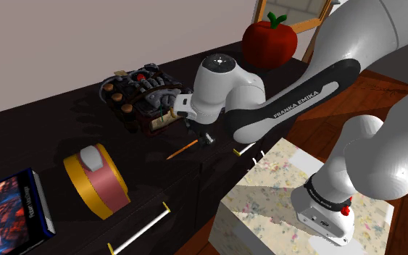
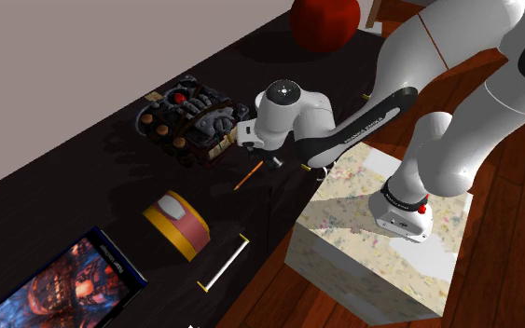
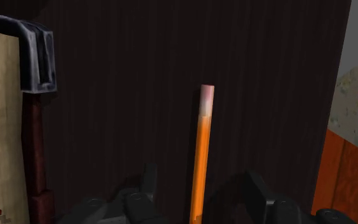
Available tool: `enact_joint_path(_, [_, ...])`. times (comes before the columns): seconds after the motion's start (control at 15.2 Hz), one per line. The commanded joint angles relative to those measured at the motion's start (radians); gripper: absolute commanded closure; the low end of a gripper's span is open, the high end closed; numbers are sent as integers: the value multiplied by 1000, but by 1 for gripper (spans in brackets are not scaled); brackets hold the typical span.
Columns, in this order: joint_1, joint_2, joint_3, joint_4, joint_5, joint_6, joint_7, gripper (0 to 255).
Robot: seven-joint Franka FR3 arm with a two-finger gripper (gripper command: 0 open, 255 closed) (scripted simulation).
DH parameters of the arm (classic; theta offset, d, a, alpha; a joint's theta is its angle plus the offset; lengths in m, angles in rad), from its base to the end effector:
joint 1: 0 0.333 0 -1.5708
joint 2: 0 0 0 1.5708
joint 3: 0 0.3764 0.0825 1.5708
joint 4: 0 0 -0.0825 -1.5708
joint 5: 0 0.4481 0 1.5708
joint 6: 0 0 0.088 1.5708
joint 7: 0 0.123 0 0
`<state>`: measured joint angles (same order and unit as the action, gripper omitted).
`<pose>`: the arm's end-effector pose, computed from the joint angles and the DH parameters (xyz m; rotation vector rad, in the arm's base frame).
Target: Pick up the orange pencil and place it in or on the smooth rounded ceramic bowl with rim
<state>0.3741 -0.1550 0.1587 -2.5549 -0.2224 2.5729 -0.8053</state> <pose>0.4256 0.2520 0.3358 2.1446 2.0299 0.2145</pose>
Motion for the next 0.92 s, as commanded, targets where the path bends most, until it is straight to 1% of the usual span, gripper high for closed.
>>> enact_joint_path(0.0, [0,0,0,0,0,0,0,255])
enact_joint_path(0.53, [0,0,0,0,0,0,0,255])
enact_joint_path(0.86, [10,-51,-5,24,33,-73,-31,255])
